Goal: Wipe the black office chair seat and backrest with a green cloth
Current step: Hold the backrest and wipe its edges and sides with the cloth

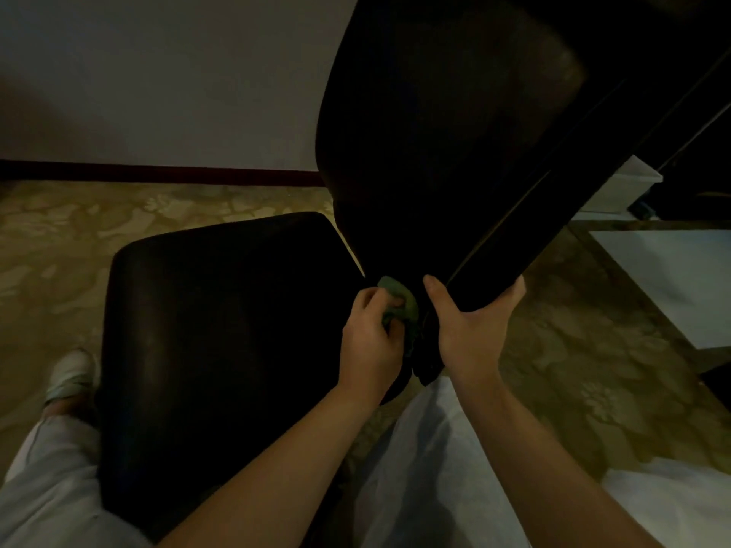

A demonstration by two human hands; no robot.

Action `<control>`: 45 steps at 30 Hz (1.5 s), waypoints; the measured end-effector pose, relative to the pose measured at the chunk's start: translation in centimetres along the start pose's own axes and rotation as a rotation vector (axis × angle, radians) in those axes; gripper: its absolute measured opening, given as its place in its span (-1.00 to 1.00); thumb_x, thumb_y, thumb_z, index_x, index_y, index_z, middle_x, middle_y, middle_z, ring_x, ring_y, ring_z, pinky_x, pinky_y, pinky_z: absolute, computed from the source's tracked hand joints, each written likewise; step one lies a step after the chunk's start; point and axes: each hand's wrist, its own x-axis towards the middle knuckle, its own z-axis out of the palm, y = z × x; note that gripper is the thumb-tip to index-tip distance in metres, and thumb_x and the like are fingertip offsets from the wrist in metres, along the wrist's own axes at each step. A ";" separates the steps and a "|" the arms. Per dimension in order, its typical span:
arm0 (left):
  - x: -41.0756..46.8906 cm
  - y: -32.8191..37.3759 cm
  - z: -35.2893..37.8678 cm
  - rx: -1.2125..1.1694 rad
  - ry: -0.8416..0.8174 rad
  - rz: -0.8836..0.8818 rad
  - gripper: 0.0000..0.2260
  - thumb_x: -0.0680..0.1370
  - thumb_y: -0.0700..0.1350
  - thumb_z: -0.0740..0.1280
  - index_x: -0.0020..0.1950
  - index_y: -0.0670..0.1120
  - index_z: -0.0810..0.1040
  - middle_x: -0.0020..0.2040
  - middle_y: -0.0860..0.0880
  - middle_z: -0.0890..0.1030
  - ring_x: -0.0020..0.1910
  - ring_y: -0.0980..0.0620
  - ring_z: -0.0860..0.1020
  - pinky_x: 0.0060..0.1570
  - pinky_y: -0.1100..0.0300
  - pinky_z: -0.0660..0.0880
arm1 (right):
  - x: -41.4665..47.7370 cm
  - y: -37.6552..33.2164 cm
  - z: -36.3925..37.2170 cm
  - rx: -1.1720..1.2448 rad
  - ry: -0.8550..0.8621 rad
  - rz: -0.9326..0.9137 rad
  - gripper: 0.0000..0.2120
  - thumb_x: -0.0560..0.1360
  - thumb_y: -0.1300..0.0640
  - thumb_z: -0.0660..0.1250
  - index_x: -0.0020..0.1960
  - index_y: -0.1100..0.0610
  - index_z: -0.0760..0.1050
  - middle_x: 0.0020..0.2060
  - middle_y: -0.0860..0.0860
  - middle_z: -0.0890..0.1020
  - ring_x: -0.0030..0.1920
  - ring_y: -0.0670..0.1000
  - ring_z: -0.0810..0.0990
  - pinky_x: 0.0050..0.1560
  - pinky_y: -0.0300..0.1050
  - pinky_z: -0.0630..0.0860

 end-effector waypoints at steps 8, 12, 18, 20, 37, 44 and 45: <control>-1.2 -2.2 1.2 0.091 -0.087 -0.079 -0.80 0.52 -0.35 0.26 -0.08 -0.05 0.49 0.01 0.00 0.50 -0.04 0.03 0.51 -0.12 0.14 0.50 | -0.2 -0.1 -0.3 0.021 -0.037 0.010 -0.18 0.37 0.07 0.57 0.44 -0.01 0.13 0.28 -0.05 0.44 0.24 -0.15 0.49 0.02 -0.50 0.47; -1.3 -2.7 0.2 0.067 -0.010 -0.084 -0.82 0.51 -0.34 0.34 0.05 -0.12 0.58 0.01 0.02 0.51 -0.02 0.01 0.55 -0.06 0.14 0.55 | -0.2 0.0 -0.5 0.007 -0.059 0.012 -0.14 0.37 0.02 0.56 0.48 0.08 0.12 0.31 -0.02 0.44 0.25 -0.13 0.49 0.00 -0.52 0.46; -0.2 -1.2 -1.0 -0.052 0.080 -0.136 -0.80 0.50 -0.31 0.37 0.07 -0.08 0.60 0.03 0.01 0.54 -0.02 0.13 0.52 -0.09 0.39 0.47 | -0.5 -0.1 -0.4 0.007 -0.034 0.022 -0.12 0.37 0.02 0.57 0.49 0.06 0.09 0.31 -0.03 0.45 0.25 -0.14 0.49 -0.01 -0.54 0.46; -0.4 -0.9 -0.2 -0.060 0.044 -0.136 -0.81 0.49 -0.33 0.35 0.02 -0.09 0.58 0.01 -0.01 0.53 -0.04 0.11 0.52 -0.11 0.38 0.47 | -0.6 -0.3 -0.3 0.008 -0.035 0.018 -0.12 0.38 0.04 0.56 0.50 0.07 0.09 0.29 -0.04 0.46 0.21 -0.17 0.50 -0.05 -0.55 0.45; -2.0 -4.9 1.2 -0.037 -0.063 -0.307 -0.78 0.52 -0.30 0.31 0.08 -0.04 0.57 0.06 -0.02 0.58 0.07 0.01 0.58 0.05 -0.01 0.60 | -0.5 0.1 -0.3 -0.005 -0.028 -0.017 -0.14 0.38 0.00 0.56 0.47 0.01 0.09 0.29 -0.05 0.44 0.25 -0.15 0.48 0.02 -0.54 0.44; -2.1 -2.3 3.1 -0.109 -0.043 -0.368 -0.74 0.49 -0.36 0.27 -0.11 0.03 0.45 -0.03 -0.05 0.57 -0.04 0.03 0.56 -0.07 0.17 0.52 | -0.5 -0.2 0.0 -0.001 -0.016 -0.006 -0.13 0.38 0.03 0.56 0.49 0.11 0.11 0.27 -0.05 0.44 0.19 -0.30 0.47 0.00 -0.53 0.44; -2.1 -2.3 3.4 -0.099 -0.028 -0.384 -0.74 0.48 -0.36 0.26 -0.12 0.03 0.44 -0.04 -0.04 0.56 -0.06 0.04 0.56 -0.10 0.20 0.50 | -0.5 -0.2 0.0 -0.003 -0.016 -0.009 -0.13 0.37 0.02 0.57 0.48 0.09 0.11 0.27 -0.05 0.44 0.21 -0.26 0.48 0.03 -0.50 0.46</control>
